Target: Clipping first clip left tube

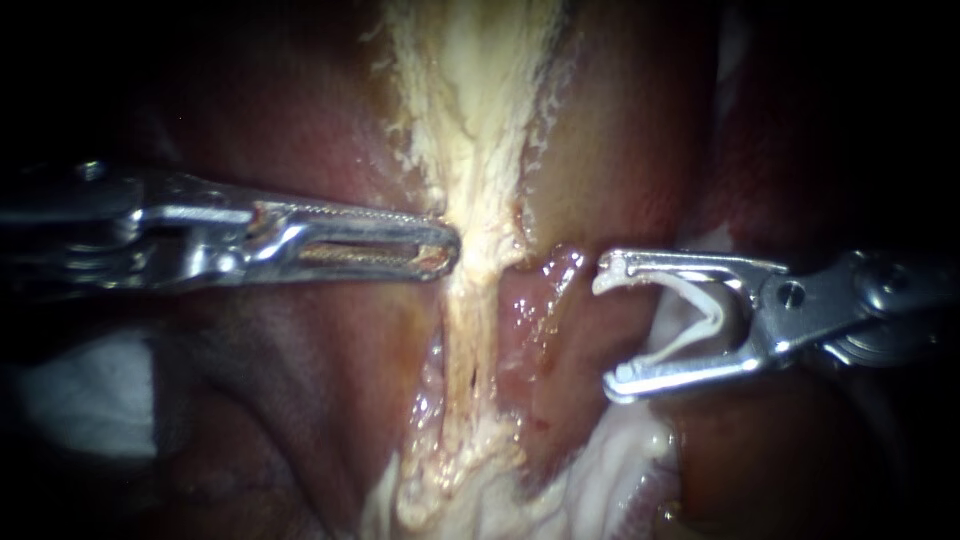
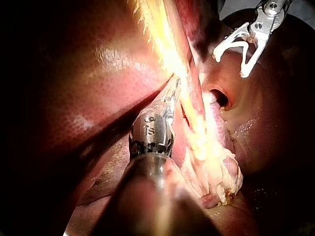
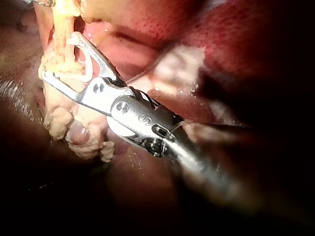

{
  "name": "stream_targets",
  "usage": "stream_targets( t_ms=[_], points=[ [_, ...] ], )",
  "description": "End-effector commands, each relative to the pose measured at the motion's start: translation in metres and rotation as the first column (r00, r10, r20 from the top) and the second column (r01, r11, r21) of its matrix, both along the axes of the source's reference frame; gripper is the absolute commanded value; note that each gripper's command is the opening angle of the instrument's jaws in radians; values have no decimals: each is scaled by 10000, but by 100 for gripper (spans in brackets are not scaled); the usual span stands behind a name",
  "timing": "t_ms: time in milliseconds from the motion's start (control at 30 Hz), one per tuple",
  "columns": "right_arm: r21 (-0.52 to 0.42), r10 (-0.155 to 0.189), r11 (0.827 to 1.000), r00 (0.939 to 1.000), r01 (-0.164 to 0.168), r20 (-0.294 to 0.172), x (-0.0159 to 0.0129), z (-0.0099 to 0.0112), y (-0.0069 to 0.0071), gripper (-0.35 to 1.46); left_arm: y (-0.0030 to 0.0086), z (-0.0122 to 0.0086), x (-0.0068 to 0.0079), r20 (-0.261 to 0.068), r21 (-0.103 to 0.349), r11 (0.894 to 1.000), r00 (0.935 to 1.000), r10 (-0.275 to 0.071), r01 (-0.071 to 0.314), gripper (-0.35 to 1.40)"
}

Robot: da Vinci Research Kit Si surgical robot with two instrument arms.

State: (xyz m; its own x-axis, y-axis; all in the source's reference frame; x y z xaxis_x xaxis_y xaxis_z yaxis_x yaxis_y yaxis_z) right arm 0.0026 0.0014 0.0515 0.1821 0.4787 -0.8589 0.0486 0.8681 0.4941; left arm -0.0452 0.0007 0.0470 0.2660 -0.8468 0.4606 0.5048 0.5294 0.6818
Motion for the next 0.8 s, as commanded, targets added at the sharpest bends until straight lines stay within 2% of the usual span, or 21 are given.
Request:
stream_targets(
  t_ms=[33, 233, 333, 433, 567, 700, 800],
  points=[
    [0, 2, 10000, 10000, -2, 3, 0, 0, 0, 59, 0, -1, 0, -5, 0, 10000, 10000, -3, 3, -35],
    [-58, -24, 10000, 10000, 24, -68, 5, 5, -9, 59, 2, -12, 6, 28, 55, 10000, 10000, 29, -29, -35],
    [-55, -209, 9998, 9998, 209, -58, 15, 13, -19, 59, 0, -23, 15, 34, 49, 10000, 10000, 6, -6, -35],
    [172, -363, 9992, 9993, 363, 4, 28, 23, -30, 58, -7, -32, 22, -122, 197, 9998, 9999, 10, -8, -35],
    [621, -646, 9960, 9979, 642, 50, 47, 39, -44, 58, -14, -40, 36, -542, 370, 9993, 9985, 73, -52, -35],
    [954, -822, 9921, 9966, 817, 10, 70, 55, -58, 58, -17, -42, 46, -572, 424, 9991, 9984, -12, 36, -35],
    [1106, -954, 9893, 9954, 949, -5, 85, 65, -67, 58, -18, -44, 48, -632, 481, 9988, 9980, -30, 61, -35]
  ],
)
